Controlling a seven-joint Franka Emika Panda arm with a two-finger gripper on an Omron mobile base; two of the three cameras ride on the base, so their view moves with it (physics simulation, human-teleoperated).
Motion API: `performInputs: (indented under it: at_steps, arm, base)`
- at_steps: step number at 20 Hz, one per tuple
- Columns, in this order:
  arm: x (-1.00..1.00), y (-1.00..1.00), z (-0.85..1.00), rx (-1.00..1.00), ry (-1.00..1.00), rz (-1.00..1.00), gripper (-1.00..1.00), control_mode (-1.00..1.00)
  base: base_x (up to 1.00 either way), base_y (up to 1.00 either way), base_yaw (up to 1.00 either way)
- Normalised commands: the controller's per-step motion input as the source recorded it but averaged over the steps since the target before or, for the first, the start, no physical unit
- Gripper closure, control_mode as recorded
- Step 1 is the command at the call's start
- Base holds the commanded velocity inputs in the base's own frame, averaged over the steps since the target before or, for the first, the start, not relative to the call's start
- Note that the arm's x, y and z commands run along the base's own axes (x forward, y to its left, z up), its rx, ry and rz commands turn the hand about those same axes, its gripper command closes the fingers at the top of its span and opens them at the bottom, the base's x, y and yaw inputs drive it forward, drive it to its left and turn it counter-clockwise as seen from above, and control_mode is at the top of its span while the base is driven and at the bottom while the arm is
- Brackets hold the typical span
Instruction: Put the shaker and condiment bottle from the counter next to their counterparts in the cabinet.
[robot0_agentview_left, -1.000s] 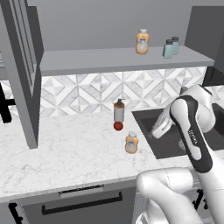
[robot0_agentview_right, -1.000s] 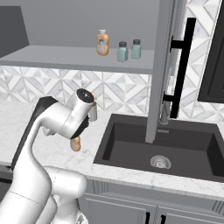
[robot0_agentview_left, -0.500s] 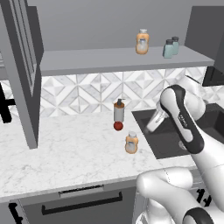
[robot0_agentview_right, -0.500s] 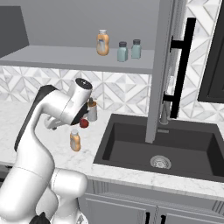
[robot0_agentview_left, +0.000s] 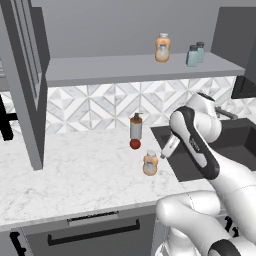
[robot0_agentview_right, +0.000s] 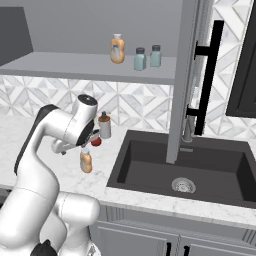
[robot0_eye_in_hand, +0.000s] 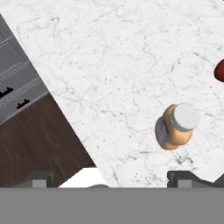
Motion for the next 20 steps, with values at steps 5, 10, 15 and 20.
performInputs:
  at_steps: [5,10,15,20]
  arm:
    - [0.39,0.0,-0.04,-0.03,0.0,0.0,-1.0,-1.0]
    - [0.39,0.0,-0.06,-0.01,0.0,0.0,-1.0,-1.0]
    - [0.34,0.0,-0.23,-0.06,0.0,0.0,-1.0,-1.0]
    - [0.22,0.0,-0.24,-0.08,0.0,0.0,-1.0,-1.0]
  base:
    - [0.0,0.0,0.0]
    - [0.0,0.0,0.0]
    - [0.0,0.0,0.0]
    - [0.0,0.0,0.0]
